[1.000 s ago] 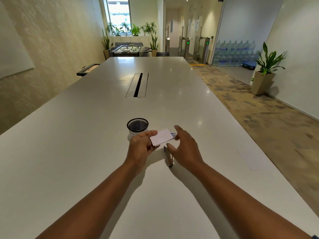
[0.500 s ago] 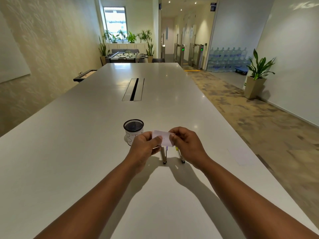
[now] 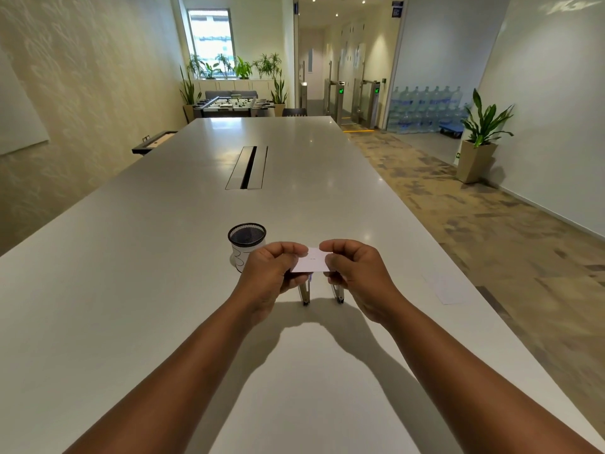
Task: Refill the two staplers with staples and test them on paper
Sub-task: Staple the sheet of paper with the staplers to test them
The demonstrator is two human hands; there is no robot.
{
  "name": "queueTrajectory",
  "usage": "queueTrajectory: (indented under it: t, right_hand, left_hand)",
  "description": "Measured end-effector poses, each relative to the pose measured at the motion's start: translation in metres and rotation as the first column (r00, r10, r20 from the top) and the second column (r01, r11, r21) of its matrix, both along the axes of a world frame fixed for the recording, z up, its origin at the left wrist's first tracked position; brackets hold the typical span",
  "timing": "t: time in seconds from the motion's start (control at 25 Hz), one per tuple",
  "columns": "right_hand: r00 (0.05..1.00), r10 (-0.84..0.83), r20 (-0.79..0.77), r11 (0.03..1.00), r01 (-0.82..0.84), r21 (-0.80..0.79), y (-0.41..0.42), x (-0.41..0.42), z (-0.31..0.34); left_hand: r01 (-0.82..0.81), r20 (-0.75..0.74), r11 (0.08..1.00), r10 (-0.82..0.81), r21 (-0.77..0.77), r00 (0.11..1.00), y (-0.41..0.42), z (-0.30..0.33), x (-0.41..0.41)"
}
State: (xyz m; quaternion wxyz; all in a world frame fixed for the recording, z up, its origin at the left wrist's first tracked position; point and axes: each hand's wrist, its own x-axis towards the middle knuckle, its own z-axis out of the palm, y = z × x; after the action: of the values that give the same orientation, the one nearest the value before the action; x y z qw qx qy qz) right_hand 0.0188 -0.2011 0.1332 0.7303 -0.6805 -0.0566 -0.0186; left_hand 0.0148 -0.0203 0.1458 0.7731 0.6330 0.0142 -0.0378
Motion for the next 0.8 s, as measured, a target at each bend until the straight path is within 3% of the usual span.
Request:
queueTrajectory:
  t: [0.16, 0.44, 0.8]
  right_hand:
    - [0.999, 0.037, -0.039, 0.995, -0.033, 0.090, -0.004, -0.003, -0.001]
    - [0.989, 0.067, -0.133, 0.971, -0.034, 0.235, -0.004, -0.005, 0.000]
    - [0.969, 0.135, -0.207, 0.951, -0.069, 0.301, 0.001, -0.011, 0.004]
  left_hand:
    - [0.056, -0.123, 0.989, -0.073, -0.136, 0.990, 0.001, 0.004, -0.001]
    - [-0.010, -0.234, 0.968, -0.051, -0.251, 0.971, -0.002, 0.011, 0.000]
    - [-0.017, -0.219, 0.972, -0.036, -0.234, 0.975, 0.000, 0.013, -0.002]
